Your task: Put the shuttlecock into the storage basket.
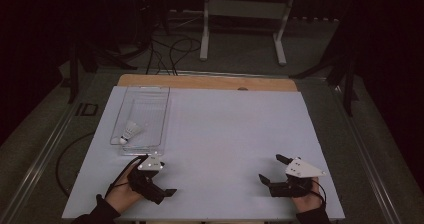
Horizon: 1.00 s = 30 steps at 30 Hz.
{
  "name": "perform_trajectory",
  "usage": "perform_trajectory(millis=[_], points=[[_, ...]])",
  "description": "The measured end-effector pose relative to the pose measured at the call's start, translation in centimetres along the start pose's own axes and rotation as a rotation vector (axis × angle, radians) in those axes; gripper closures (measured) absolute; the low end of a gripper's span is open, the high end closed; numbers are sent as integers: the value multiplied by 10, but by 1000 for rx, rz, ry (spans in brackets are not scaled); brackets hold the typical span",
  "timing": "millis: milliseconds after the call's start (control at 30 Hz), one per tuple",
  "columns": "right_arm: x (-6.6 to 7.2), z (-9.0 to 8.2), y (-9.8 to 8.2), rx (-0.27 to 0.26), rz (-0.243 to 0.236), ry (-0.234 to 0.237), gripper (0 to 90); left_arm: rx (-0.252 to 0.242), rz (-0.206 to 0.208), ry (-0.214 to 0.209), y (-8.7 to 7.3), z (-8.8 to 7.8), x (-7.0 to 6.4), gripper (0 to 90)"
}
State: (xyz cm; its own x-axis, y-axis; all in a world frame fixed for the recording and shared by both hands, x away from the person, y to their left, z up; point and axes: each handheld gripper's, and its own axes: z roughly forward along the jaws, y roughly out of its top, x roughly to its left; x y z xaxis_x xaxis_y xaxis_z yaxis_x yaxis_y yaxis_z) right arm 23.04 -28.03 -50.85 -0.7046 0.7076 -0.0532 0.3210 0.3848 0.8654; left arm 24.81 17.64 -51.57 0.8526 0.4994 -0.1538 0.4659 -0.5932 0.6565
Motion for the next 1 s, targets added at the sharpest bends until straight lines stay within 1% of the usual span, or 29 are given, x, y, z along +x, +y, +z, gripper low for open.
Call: perform_trajectory(millis=[67,100,200,367,400,500,567,600,700,767,800,867,900,967,1000], points=[[0,0,0,1,0,2,97,-7,-4,11,-3,-2,1,5],[0,0,0,1,-1,1,97,-11,-8,8,-4,-3,1,5],[0,0,0,2,-1,0,97,-23,-11,17,-6,-5,0,5],[0,0,0,1,1,1,97,-21,-31,53,-12,-4,1,5],[0,0,0,2,1,1,97,-28,-36,64,-14,-4,0,5],[-1,0,-1,3,3,0,97,-38,-47,73,-16,-5,-1,5],[-1,0,-1,3,1,1,97,-37,-50,74,-18,-4,0,5],[-1,0,-1,2,0,2,97,-44,-58,73,-18,-4,1,5],[0,0,0,1,-4,2,97,-52,-71,85,-19,-3,2,5],[0,0,0,1,-4,1,97,-51,-67,99,-19,-1,1,5],[0,0,0,1,-4,1,97,-51,-67,99,-19,-1,1,5],[0,0,0,1,-2,2,97,-52,-59,122,-18,0,-1,5],[0,0,0,1,-3,2,97,-56,-66,131,-17,0,-1,5],[0,0,0,1,-7,3,97,-64,-75,134,-17,0,-1,5],[0,0,0,1,-6,4,97,-59,-71,135,-17,1,-2,5]])
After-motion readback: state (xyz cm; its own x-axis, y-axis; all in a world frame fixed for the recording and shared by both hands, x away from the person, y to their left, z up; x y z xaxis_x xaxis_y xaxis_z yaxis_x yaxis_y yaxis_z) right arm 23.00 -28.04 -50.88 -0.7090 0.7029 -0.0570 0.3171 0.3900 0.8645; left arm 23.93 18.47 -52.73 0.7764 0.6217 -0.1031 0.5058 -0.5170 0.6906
